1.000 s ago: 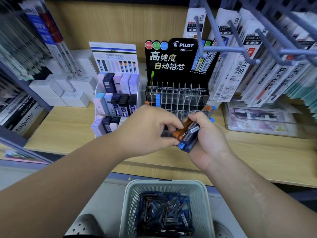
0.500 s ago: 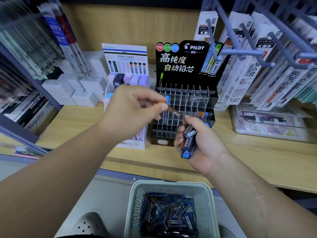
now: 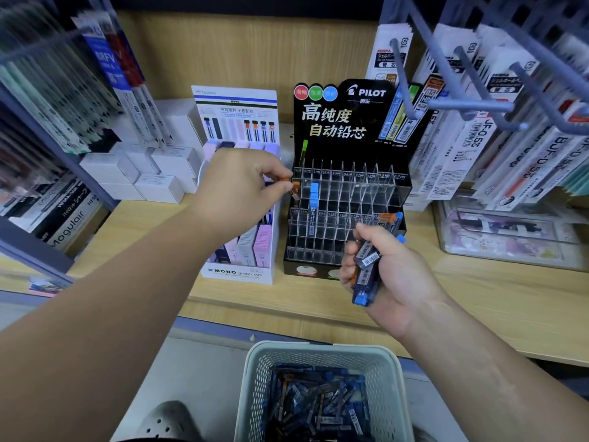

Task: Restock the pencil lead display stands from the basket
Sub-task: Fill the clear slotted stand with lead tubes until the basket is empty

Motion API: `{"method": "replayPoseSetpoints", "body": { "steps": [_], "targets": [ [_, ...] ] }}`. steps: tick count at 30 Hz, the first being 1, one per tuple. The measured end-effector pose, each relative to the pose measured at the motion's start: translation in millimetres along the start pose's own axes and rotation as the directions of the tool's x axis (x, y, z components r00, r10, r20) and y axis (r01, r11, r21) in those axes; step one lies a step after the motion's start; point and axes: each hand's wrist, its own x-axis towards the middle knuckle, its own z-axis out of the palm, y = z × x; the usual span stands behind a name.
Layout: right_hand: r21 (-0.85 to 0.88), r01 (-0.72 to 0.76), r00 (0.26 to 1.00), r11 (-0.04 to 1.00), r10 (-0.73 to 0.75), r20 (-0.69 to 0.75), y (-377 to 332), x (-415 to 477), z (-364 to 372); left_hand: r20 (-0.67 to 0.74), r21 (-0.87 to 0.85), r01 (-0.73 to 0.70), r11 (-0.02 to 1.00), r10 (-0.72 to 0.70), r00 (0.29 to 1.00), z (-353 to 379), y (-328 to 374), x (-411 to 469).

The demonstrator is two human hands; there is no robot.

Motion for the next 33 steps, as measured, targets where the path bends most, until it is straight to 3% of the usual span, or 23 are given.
{"method": "replayPoseSetpoints", "body": {
  "steps": [6, 12, 33],
  "targets": [
    [-0.021, 0.010, 1.000, 1.000, -0.011, -0.012, -5.6, 1.9, -7.2, -0.056, 0.043, -0.049, 0.998, 0.051, 0.997, 10.7, 2.8, 11.9],
    [-0.045, 0.014, 1.000, 0.999, -0.013, 0.011, -5.8, 0.7, -9.7, 0.061, 0.054, -0.010, 0.998, 0.007, 0.998, 3.4, 0.7, 26.0],
    [-0.075, -0.015, 0.999, 0.997, 0.019, 0.048, -1.3, -4.3, -4.3, 0.154, 0.093, -0.010, 0.996, -0.005, 0.988, -4.4, -0.1, 29.2]
  ]
}}
